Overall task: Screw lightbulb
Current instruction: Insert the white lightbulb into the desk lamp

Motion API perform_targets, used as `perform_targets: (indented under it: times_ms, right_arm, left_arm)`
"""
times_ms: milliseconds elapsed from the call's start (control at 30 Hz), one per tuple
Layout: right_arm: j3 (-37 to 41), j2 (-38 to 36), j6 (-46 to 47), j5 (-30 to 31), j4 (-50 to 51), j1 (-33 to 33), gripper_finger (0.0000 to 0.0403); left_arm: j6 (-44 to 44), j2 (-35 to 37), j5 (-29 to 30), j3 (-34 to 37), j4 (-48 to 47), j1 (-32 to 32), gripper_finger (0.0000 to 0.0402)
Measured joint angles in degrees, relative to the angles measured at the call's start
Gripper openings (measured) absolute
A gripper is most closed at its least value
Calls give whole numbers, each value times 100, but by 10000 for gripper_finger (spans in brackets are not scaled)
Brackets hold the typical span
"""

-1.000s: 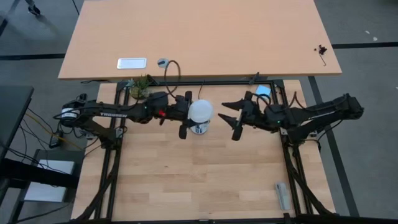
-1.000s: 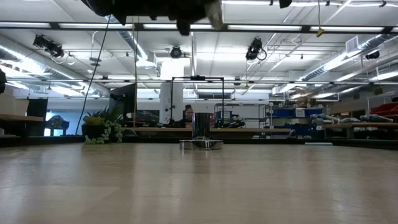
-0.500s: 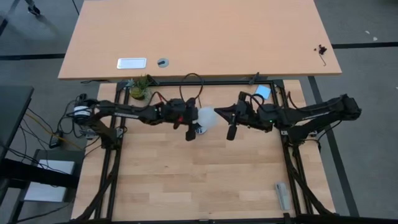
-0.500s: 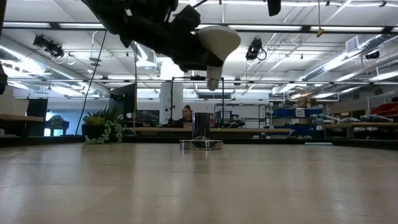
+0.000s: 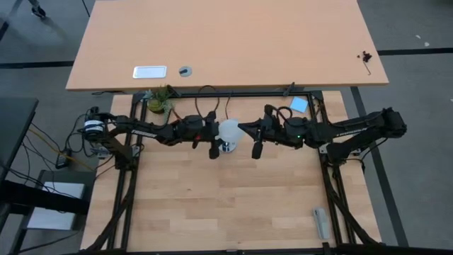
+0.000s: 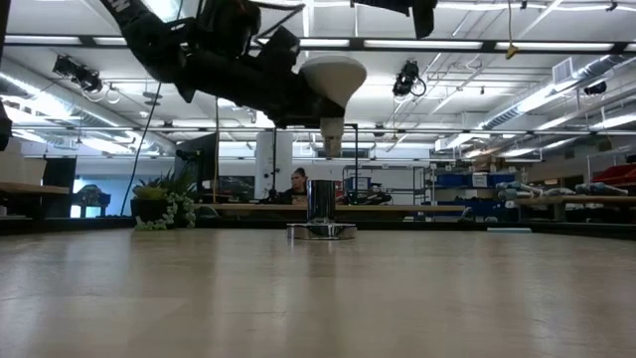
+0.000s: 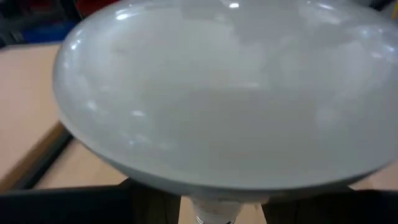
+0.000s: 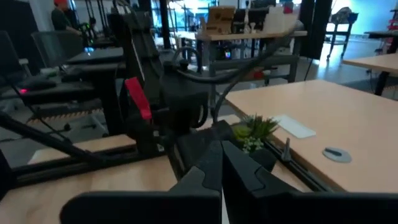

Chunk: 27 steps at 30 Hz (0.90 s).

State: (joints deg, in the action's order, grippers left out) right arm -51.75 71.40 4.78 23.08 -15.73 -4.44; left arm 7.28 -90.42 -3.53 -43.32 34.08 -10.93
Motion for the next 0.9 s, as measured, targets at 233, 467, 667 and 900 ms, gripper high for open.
perform_targets:
  times_ms: [233,467,667,900]
  right_arm:
    - [0,548,129,-421,-667,263,6]
    - [-2,1174,128,-809,-1526,502,6]
    - [-243,1500,128,-1070,-1538,661,6]
    - [-435,1657,122,-1231,-1271,731,6]
  left_arm:
    - [13,0,208,234,93,-72,158]
    - [-136,-277,285,589,765,-142,158]
    - [-303,-694,300,569,1219,-146,158]
    - [-346,-815,548,564,1264,-139,158]
